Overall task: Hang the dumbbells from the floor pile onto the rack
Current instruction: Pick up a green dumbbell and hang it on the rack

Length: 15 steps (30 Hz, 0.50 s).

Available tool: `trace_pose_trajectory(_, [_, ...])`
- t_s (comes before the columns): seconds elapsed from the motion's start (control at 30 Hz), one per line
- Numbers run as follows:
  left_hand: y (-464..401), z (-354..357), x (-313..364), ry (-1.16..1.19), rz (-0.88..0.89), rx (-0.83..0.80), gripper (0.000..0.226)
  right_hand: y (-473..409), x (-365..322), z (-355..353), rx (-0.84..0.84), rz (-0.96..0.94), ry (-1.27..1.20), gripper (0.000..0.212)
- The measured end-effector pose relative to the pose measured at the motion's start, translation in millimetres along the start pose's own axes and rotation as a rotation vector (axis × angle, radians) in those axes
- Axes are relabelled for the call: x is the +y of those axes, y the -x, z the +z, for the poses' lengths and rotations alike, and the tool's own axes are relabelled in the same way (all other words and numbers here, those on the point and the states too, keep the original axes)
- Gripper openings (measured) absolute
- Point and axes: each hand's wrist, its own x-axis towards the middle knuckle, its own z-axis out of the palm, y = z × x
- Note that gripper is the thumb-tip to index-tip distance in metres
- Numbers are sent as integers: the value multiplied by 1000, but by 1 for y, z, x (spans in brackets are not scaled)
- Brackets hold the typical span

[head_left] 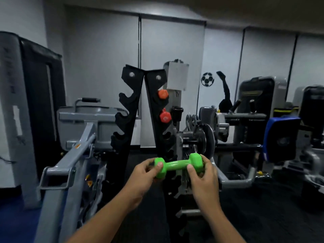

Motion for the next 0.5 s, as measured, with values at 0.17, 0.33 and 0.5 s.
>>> trace_pose_trajectory(0.17, [-2, -2, 15, -73, 12, 16, 30, -8, -9, -4, -15, -30, 24, 44])
trace_pose_trajectory(0.33, [2, 1, 28, -68, 3, 0, 24, -15, -12, 0, 52, -20, 15, 42])
trace_pose_trajectory(0.5, [11, 10, 29, -15, -32, -14, 28, -22, -21, 5, 105, -6, 4, 35])
